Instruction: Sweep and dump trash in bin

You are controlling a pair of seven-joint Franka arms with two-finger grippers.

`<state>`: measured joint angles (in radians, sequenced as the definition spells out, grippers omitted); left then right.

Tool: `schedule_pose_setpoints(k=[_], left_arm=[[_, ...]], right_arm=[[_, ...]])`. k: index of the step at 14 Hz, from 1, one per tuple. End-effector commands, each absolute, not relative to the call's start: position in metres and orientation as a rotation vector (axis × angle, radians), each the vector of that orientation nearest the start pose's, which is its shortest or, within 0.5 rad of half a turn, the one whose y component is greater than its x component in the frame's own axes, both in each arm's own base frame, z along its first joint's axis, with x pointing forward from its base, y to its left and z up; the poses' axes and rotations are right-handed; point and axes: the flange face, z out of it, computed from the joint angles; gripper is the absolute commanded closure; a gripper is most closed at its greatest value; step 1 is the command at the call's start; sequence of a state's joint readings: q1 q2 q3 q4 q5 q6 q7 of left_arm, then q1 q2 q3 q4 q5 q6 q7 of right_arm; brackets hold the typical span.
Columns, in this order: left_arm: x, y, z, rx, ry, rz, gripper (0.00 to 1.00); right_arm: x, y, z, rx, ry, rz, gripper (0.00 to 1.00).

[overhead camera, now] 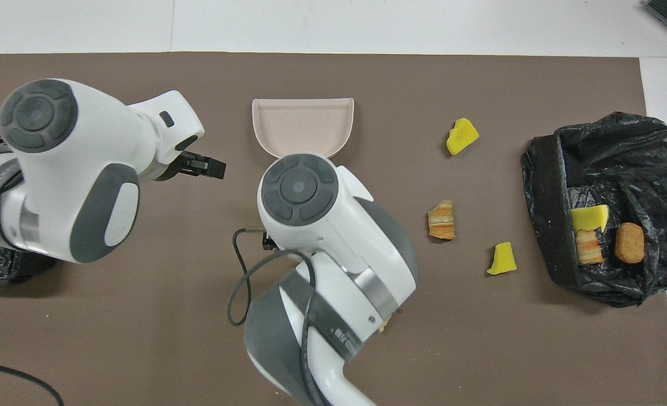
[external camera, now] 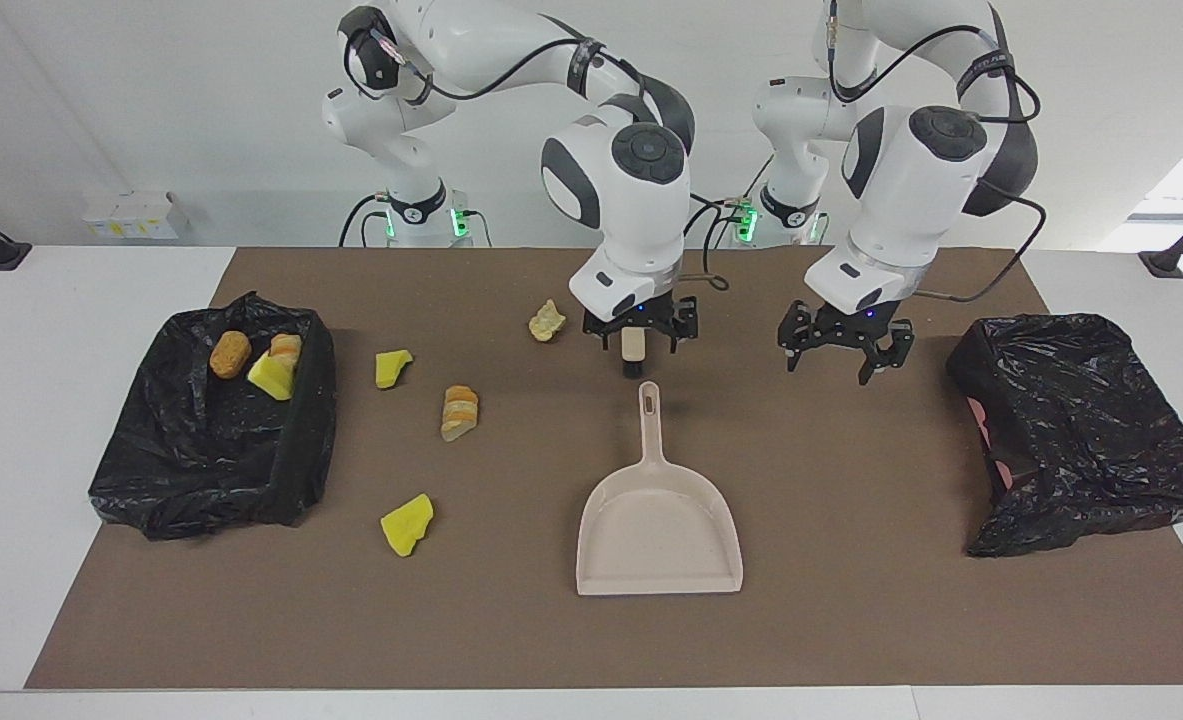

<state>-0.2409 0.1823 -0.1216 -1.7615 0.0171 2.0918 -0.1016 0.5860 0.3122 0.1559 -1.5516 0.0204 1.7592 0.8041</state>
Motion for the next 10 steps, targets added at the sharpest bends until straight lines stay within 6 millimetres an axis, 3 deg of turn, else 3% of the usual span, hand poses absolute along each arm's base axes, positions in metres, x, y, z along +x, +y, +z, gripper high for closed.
schedule_pose_setpoints(k=[1, 5, 8, 10], left_arm=[[0.614, -0.251, 0.457, -3.142, 0.346, -0.280, 0.00], [0.592, -0.321, 0.426, -3.154, 0.253, -0.242, 0.00], [0.579, -0.347, 0.414, -3.141, 0.254, -0.247, 0.00], [0.572, -0.369, 0.391, -3.145, 0.252, -0.230, 0.00]], right_arm=[[0.400, 0.415, 0.432, -3.097, 0.186, 0.211, 0.00], [0.337, 0.432, 0.388, -3.100, 0.215, 0.266, 0.00], [0.319, 0.421, 0.361, -3.112, 0.212, 0.261, 0.00], [0.298, 0.435, 0.349, -3.110, 0.152, 0.244, 0.00]])
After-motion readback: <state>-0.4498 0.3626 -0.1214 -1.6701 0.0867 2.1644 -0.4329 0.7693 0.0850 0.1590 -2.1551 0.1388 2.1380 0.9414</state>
